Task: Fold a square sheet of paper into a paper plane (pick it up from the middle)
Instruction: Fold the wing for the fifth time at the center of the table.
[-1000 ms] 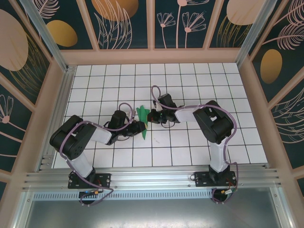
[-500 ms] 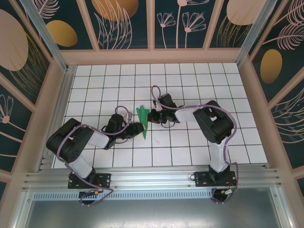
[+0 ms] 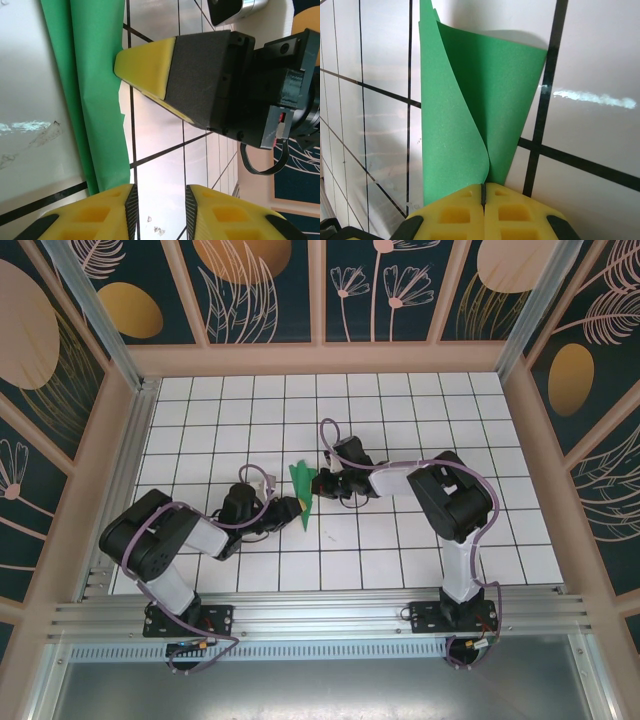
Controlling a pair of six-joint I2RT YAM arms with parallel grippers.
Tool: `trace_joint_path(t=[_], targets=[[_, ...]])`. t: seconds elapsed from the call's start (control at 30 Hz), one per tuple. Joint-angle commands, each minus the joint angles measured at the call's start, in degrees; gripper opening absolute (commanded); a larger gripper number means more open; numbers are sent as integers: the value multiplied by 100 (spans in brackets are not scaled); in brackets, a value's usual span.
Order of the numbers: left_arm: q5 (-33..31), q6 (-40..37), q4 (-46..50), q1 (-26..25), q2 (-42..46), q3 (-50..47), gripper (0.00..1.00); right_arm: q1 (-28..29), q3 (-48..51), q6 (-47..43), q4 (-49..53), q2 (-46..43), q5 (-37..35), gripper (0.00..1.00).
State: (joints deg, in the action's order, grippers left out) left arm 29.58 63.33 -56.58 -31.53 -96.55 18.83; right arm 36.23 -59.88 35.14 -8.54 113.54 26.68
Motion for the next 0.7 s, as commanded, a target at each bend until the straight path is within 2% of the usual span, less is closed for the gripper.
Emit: trace_joint_path(t=[0.0, 0.17, 0.67], targets=[[174, 39, -294, -53, -130, 118, 33, -125, -76, 55, 472, 266, -457, 0], [298, 82, -458, -153, -531, 225, 33, -129, -129, 70, 555, 335, -457, 0], [302, -17, -272, -213, -745, 437, 33, -134, -167, 99, 636, 436, -417, 2]])
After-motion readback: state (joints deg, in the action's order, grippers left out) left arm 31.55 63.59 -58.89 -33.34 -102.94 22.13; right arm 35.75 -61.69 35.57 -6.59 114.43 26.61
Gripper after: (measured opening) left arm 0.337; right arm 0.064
